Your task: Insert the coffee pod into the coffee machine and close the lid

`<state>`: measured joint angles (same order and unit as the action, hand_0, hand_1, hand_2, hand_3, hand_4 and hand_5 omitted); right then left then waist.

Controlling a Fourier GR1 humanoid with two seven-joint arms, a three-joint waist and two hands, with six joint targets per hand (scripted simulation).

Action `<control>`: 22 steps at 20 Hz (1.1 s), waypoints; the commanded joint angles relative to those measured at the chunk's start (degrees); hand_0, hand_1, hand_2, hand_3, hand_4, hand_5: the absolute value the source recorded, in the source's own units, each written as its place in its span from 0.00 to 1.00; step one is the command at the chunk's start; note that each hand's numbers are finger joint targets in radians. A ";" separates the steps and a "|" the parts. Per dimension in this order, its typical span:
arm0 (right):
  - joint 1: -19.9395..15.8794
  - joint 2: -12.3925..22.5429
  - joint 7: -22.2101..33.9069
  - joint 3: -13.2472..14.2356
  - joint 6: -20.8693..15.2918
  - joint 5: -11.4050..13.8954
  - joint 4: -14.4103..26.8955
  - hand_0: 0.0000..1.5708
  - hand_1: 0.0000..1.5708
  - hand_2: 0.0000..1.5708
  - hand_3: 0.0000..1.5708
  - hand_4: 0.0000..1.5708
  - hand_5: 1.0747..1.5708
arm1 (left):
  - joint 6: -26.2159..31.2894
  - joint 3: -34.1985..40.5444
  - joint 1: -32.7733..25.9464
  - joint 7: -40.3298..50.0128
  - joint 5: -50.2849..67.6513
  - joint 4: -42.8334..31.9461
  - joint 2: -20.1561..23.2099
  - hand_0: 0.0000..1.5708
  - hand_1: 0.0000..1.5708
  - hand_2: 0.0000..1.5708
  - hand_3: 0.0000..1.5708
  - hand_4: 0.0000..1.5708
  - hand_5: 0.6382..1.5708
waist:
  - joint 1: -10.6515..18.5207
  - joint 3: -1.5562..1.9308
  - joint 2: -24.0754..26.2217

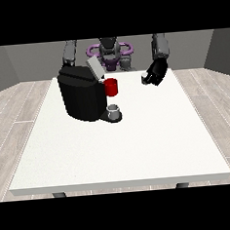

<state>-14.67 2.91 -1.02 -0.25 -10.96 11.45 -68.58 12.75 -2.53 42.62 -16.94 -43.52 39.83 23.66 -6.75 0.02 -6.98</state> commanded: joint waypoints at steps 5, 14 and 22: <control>1.63 -0.78 -2.81 0.89 0.05 -0.66 4.11 0.00 0.00 0.00 0.00 0.00 1.00 | 6.38 -0.64 3.82 6.81 0.05 3.95 -5.17 0.90 0.90 0.89 0.85 0.34 1.00 | 0.48 0.01 4.71; -0.69 -2.10 -1.41 -1.42 1.52 -0.92 -2.05 0.00 0.00 0.00 0.00 0.00 1.00 | 8.83 5.24 11.92 9.59 2.91 2.60 -3.91 0.88 0.88 0.89 0.88 0.33 1.00 | -5.29 -0.03 2.92; -4.68 0.02 -1.37 0.96 1.99 -1.70 -2.02 0.00 0.00 0.00 0.00 0.00 1.00 | 12.09 7.68 21.79 16.05 3.66 2.53 -3.07 0.80 0.80 0.82 0.81 0.31 1.00 | -7.18 -0.01 -0.10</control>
<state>-17.89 1.78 -2.63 0.12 -9.62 9.94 -69.81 24.38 4.26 61.26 -3.28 -40.03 42.57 20.81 -12.70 0.02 -6.27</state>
